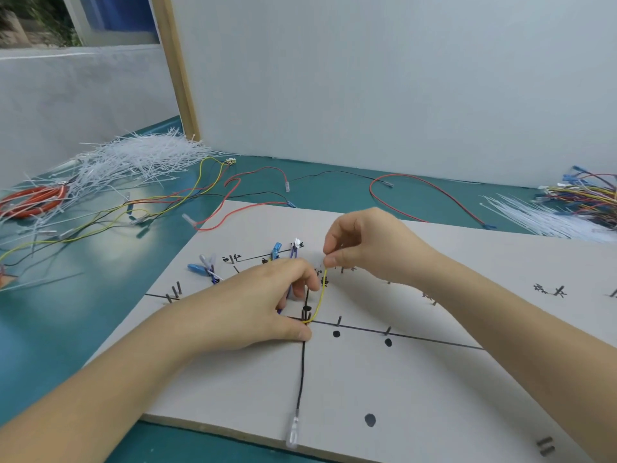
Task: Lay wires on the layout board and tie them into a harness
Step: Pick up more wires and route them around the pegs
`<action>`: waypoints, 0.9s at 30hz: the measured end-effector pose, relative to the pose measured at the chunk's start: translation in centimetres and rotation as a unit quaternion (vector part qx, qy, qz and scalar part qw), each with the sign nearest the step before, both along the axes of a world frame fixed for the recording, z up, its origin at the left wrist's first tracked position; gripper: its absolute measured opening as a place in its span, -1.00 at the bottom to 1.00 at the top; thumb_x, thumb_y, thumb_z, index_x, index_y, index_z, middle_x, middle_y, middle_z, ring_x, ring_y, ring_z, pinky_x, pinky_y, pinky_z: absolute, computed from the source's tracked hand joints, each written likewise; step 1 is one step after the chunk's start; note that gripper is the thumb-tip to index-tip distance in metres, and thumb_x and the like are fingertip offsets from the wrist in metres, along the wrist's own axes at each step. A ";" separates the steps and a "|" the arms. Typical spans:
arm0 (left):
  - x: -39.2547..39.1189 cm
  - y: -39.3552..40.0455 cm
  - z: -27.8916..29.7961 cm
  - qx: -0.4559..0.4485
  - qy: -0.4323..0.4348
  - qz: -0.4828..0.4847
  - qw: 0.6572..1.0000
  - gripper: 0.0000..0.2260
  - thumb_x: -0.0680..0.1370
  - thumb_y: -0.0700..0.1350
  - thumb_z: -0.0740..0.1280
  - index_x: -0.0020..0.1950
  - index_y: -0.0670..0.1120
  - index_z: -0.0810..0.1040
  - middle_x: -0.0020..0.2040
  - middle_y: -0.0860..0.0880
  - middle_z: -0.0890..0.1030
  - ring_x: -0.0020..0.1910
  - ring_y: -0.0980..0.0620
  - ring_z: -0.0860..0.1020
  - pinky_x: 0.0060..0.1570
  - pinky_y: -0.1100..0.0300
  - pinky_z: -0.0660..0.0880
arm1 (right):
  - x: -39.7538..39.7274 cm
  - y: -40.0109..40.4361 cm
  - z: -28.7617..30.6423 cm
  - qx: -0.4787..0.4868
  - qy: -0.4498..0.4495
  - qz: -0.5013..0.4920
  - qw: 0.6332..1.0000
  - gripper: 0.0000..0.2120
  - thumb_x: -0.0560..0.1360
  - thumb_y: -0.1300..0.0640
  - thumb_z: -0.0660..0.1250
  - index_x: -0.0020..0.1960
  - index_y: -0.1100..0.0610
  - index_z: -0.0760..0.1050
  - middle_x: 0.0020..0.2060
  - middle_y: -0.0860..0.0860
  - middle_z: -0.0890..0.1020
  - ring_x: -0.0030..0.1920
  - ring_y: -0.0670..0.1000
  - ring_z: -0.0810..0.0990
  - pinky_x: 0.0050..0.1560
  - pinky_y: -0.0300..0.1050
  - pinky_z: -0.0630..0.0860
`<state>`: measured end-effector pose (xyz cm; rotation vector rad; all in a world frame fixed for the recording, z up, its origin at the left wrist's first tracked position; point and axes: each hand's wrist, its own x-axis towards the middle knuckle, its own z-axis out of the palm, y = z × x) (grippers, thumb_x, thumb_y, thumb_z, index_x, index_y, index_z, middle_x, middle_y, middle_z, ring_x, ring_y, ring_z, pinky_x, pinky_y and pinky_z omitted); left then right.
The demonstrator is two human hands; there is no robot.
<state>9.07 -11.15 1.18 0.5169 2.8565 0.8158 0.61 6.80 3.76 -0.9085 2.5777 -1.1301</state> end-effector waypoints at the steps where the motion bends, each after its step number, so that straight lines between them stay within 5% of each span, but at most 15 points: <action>1: 0.0 0.0 0.0 -0.006 0.002 -0.001 1.000 -0.65 0.36 0.08 0.46 -0.04 0.30 0.31 -0.11 0.32 0.37 -0.14 0.29 0.39 -0.17 0.46 0.32 | -0.2 -0.4 0.2 0.018 0.024 0.002 1.000 -0.78 0.35 0.24 0.50 -0.30 0.00 0.51 -0.45 -0.16 0.56 -0.46 -0.24 0.48 -0.36 -0.42 0.41; 10: -0.1 -0.2 -0.1 -0.028 0.025 -0.021 0.999 -0.58 0.38 0.11 0.45 0.12 0.34 0.32 0.01 0.44 0.32 -0.01 0.55 0.26 -0.05 0.64 0.19 | -0.8 -1.8 -1.0 0.055 0.031 0.021 0.998 -0.77 0.38 0.26 0.46 -0.29 0.00 0.49 -0.42 -0.15 0.55 -0.42 -0.21 0.47 -0.30 -0.36 0.41; 15: -0.3 -0.4 -0.2 -0.067 0.039 -0.045 0.996 -0.53 0.42 0.12 0.40 0.32 0.20 0.39 0.17 0.38 0.32 0.22 0.33 0.24 0.23 0.46 0.13 | -0.7 -2.1 -1.3 0.084 0.042 0.022 0.995 -0.94 0.41 0.24 0.44 -0.17 0.10 0.61 -0.45 -0.19 0.52 -0.43 -0.24 0.46 -0.37 -0.47 0.35; 19: -0.2 -0.2 -0.3 -0.071 0.044 -0.051 0.995 -0.59 0.46 0.14 0.35 0.30 0.20 0.41 0.15 0.42 0.27 0.23 0.27 0.17 0.25 0.40 0.12 | -0.1 -1.8 -1.3 0.093 0.105 0.060 0.988 -0.89 0.44 0.28 0.38 -0.09 0.15 0.66 -0.14 0.01 0.57 -0.19 -0.03 0.51 -0.08 -0.26 0.44; 23: -0.2 0.1 -0.3 -0.068 0.049 -0.051 0.995 -0.60 0.47 0.16 0.33 0.29 0.20 0.42 0.14 0.40 0.28 0.23 0.29 0.16 0.27 0.36 0.14 | 0.6 -1.7 -1.5 0.107 0.156 0.110 0.976 -0.76 0.45 0.39 0.28 -0.03 0.18 0.66 0.04 0.02 0.59 -0.07 -0.05 0.51 -0.04 -0.40 0.30; 27: 0.0 -0.2 -0.3 -0.067 0.029 -0.053 0.996 -0.56 0.42 0.21 0.35 0.28 0.27 0.37 0.20 0.41 0.26 0.23 0.29 0.14 0.29 0.30 0.17 | 0.2 -1.0 -1.6 0.117 0.166 0.105 0.973 -0.77 0.47 0.32 0.29 -0.01 0.11 0.67 -0.08 -0.06 0.50 -0.27 -0.24 0.40 -0.18 -0.51 0.23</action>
